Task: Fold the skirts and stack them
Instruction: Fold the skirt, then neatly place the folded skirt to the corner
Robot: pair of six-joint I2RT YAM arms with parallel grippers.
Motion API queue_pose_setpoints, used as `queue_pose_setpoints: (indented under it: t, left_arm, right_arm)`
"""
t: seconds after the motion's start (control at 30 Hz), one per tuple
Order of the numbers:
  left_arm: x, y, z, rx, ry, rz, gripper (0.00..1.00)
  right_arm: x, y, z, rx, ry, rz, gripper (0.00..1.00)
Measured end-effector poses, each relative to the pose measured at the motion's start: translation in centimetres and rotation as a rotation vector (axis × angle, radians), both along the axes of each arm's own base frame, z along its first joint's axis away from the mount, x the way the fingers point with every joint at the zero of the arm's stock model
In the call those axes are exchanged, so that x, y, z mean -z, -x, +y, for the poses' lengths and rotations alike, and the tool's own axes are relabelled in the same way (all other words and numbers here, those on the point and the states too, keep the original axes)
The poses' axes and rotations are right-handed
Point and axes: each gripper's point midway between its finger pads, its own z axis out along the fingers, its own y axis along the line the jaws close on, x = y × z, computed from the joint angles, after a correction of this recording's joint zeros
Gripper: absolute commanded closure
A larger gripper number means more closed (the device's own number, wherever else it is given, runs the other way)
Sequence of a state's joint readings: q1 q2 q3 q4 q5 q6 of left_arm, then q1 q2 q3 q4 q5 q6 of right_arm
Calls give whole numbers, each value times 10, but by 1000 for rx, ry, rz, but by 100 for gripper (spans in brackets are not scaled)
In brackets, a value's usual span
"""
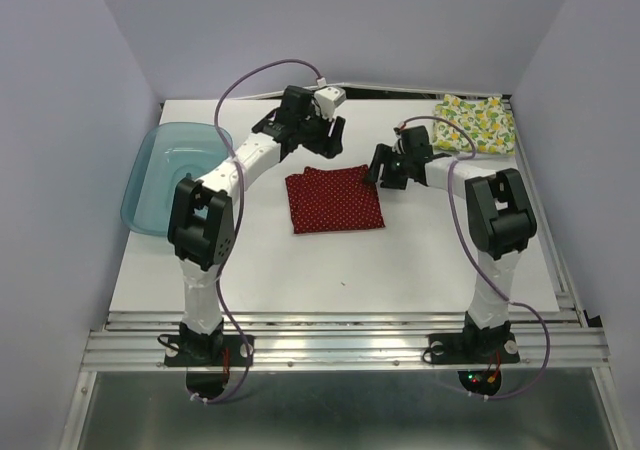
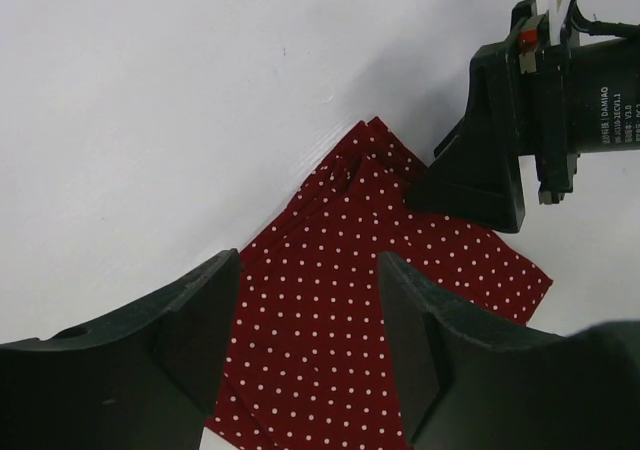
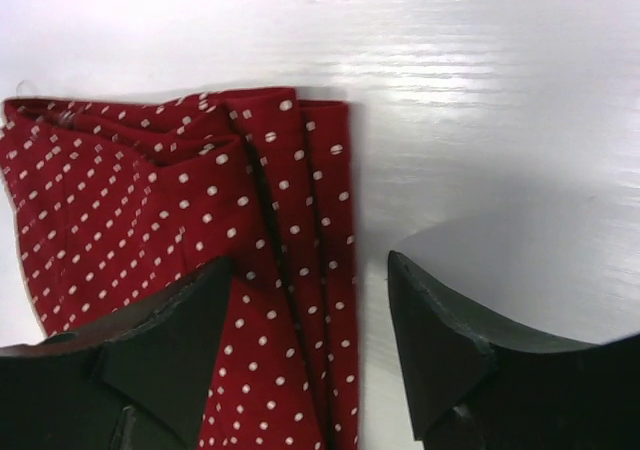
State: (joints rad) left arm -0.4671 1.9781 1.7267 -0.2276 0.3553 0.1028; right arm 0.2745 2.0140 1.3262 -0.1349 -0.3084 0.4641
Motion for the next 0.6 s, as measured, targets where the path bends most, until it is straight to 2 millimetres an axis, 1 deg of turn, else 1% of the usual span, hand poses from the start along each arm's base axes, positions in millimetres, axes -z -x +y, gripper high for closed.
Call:
queue_pose_setpoints:
  t: [0.07, 0.1, 0.13, 0.17, 0.23, 0.27, 0.3, 0.33, 0.37, 0.43, 0.5, 0.57, 0.6]
  left_arm:
    - [8, 2, -4, -2, 3, 22, 31]
    - [15, 7, -5, -1, 0, 39, 30]
    - [23, 11, -6, 1, -6, 55, 30]
    - [29, 15, -7, 6, -10, 65, 30]
    - [46, 30, -9, 27, -31, 77, 29]
    - [58, 43, -8, 43, -51, 92, 28]
    - [67, 60, -7, 70, -79, 106, 28]
    - [78, 80, -5, 108, -118, 115, 28]
    - [84, 94, -5, 145, -151, 108, 28]
    - [89, 125, -7, 235, -231, 63, 27]
    - [87, 143, -12, 309, -288, -1, 27]
    - [80, 160, -20, 398, -348, -92, 24]
    - [78, 164, -23, 423, -364, -123, 24]
  right_arm:
    - [1, -1, 2, 4, -11, 0, 38]
    - [1, -2, 3, 6, -16, 0, 46]
    - [1, -2, 3, 6, -18, 1, 50]
    - [1, -2, 4, 8, -27, 3, 58]
    - [2, -2, 5, 12, -39, 4, 67]
    - [3, 0, 6, 12, -45, 12, 71]
    - [4, 2, 7, 14, -51, 21, 79]
    - [6, 4, 7, 16, -55, 31, 83]
    - [6, 5, 7, 19, -60, 38, 91]
    - [6, 5, 8, 23, -70, 43, 97]
    - [5, 6, 9, 26, -78, 48, 99]
    - [5, 6, 10, 30, -85, 54, 99]
    - [4, 6, 11, 30, -92, 58, 99]
